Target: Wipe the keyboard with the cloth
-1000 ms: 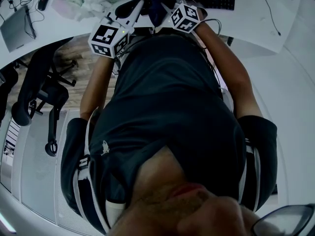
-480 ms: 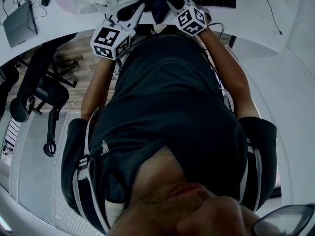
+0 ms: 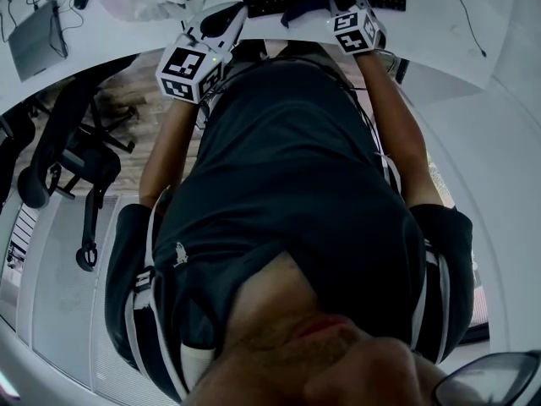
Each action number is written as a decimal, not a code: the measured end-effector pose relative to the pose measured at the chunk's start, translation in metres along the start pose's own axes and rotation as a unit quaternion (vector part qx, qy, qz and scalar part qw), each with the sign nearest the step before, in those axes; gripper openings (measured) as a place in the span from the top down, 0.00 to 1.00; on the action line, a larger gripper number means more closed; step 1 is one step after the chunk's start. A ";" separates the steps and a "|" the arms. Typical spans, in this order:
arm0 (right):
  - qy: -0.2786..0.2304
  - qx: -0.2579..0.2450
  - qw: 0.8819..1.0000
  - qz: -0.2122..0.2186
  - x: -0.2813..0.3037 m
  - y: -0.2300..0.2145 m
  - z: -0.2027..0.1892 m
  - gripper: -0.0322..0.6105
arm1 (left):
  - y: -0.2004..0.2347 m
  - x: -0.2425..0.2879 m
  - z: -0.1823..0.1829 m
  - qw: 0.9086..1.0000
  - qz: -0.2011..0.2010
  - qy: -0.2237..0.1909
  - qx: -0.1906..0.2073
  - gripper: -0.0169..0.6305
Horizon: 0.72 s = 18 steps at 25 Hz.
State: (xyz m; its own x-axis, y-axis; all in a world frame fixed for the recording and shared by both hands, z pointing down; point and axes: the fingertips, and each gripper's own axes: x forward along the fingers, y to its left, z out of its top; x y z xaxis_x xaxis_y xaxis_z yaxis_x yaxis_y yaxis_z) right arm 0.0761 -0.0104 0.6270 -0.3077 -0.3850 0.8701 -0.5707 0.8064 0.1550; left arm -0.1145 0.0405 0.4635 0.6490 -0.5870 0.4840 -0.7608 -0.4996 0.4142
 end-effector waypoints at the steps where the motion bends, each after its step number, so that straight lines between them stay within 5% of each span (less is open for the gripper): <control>1: -0.009 -0.010 1.000 0.010 0.002 0.009 0.009 0.90 | -0.001 0.000 -0.001 1.000 -0.001 0.001 0.001 0.97; 6: -0.050 -0.079 0.992 0.090 0.013 0.067 0.051 0.90 | -0.007 0.001 -0.004 1.000 -0.005 0.006 0.006 0.96; 13: -0.008 0.038 0.996 -0.076 0.013 -0.047 0.019 0.90 | -0.002 -0.003 -0.001 1.000 0.003 -0.002 0.006 0.97; 15: -0.021 0.051 0.996 -0.063 0.017 -0.044 0.028 0.90 | -0.002 -0.002 -0.004 1.000 0.005 0.001 0.003 0.96; 18: -0.063 -0.003 0.998 0.002 0.032 0.011 0.069 0.90 | -0.005 0.002 -0.007 1.000 0.001 0.007 0.003 0.96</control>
State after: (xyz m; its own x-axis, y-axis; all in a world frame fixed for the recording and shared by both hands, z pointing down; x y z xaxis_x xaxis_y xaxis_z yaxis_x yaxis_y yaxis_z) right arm 0.0074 -0.0444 0.6239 -0.4045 -0.4347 0.8046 -0.5650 0.8106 0.1539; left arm -0.1096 0.0461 0.4684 0.6469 -0.5789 0.4964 -0.7624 -0.5024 0.4077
